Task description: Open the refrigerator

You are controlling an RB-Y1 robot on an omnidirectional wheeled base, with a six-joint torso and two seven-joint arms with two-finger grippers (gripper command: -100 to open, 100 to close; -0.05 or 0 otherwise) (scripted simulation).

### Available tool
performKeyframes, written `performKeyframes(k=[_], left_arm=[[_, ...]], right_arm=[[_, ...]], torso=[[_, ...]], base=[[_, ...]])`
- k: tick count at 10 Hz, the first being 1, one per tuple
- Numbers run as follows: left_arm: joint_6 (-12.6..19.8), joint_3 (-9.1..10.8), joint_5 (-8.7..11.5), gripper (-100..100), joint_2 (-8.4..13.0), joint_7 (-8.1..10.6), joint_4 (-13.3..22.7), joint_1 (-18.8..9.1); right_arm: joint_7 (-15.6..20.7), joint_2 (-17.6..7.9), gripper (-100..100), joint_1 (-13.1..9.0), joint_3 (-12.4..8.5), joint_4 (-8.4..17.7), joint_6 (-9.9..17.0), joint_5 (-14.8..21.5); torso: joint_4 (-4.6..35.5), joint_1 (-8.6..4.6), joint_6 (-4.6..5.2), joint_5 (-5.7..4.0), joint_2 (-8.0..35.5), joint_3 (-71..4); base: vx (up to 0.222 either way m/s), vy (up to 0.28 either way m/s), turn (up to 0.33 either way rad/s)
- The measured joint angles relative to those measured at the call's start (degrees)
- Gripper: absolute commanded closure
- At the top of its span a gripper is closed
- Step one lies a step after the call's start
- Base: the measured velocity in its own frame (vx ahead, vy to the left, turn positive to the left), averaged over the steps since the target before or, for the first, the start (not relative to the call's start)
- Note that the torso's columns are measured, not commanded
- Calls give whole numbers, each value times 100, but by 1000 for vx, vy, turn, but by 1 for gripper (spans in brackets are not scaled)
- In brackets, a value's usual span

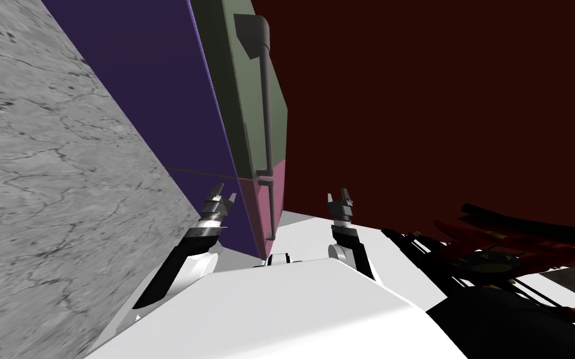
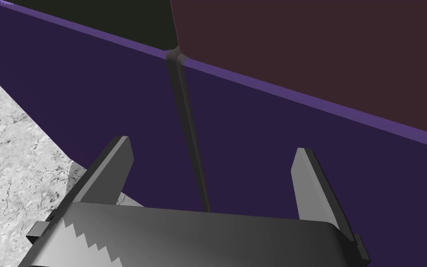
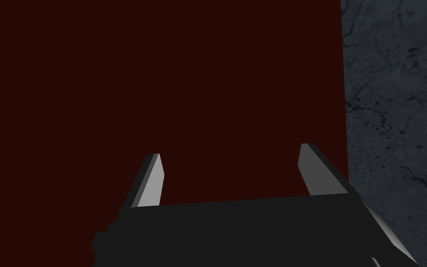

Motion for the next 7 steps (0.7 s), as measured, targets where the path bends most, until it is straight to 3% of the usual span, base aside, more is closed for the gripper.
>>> performKeyframes(k=[7], left_arm=[[945, 113, -4, -100, 33, 112, -209, -164]], right_arm=[[0, 0, 0, 0, 0, 0, 0, 0]], torso=[[-33, -54, 51, -10, -68, -42]], base=[[1, -40, -29]])
